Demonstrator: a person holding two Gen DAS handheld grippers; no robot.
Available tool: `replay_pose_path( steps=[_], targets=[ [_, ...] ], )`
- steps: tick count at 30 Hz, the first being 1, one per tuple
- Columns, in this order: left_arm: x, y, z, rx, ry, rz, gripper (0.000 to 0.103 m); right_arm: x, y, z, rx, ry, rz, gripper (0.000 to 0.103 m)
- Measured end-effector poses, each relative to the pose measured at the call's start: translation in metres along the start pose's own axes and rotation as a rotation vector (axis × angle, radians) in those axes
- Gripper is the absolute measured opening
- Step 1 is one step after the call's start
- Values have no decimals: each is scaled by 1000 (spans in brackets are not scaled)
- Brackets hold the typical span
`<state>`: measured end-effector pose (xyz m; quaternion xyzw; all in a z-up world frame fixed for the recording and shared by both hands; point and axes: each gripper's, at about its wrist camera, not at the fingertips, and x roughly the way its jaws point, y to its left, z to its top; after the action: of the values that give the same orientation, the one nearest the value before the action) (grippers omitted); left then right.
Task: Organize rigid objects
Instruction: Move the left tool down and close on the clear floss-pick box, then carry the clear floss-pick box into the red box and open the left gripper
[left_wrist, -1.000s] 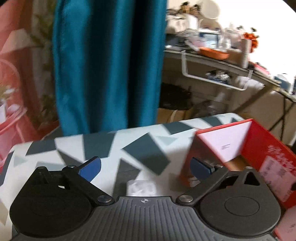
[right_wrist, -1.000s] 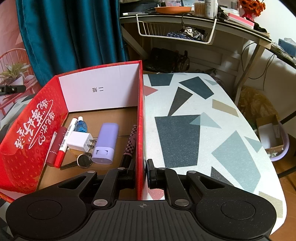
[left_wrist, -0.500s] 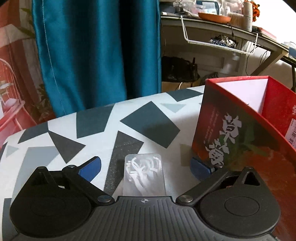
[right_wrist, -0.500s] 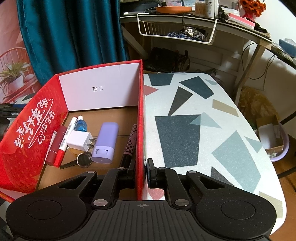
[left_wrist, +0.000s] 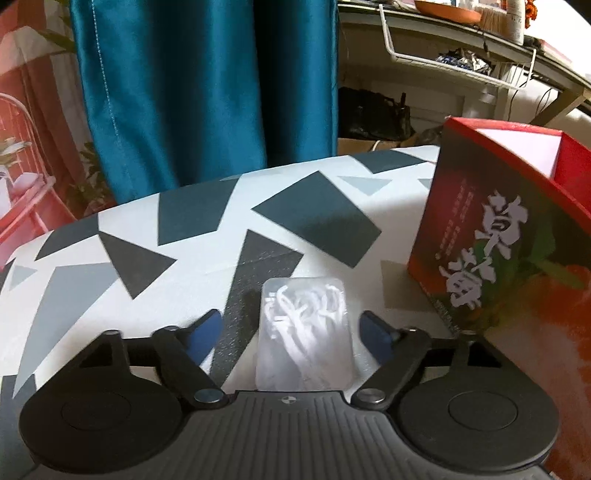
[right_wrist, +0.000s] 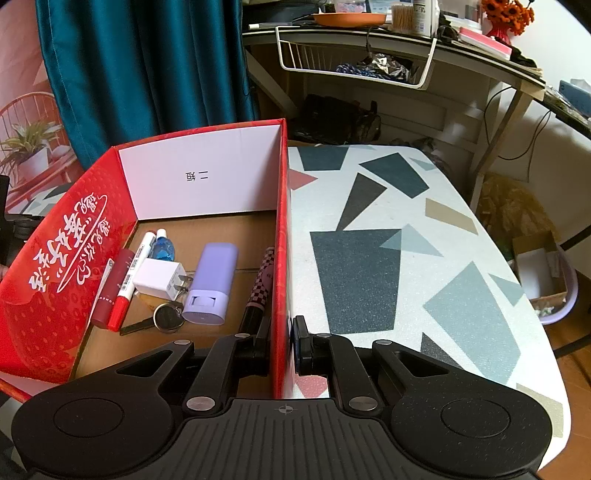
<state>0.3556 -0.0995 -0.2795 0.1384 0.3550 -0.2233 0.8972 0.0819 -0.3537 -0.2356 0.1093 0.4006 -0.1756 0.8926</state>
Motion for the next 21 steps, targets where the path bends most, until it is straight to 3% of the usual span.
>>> replay_pose_path(
  steps=[1,3,11,16,21],
  targets=[
    [0,1,-1,-1,3,0,72,0,0,0,0,0,0,10],
    [-1,1,-4,-1,2,-16,55,0,0,0,0,0,0,10],
    [-20,0,-9,29,-14,-21,55,0,0,0,0,0,0,10],
    [-57,4,9,1,-105,-60,55,0,0,0,1,-1,0,10],
    [-103,-9,37,41,-217,-137,55,0,-1,0,6,-3,1,10]
  ],
)
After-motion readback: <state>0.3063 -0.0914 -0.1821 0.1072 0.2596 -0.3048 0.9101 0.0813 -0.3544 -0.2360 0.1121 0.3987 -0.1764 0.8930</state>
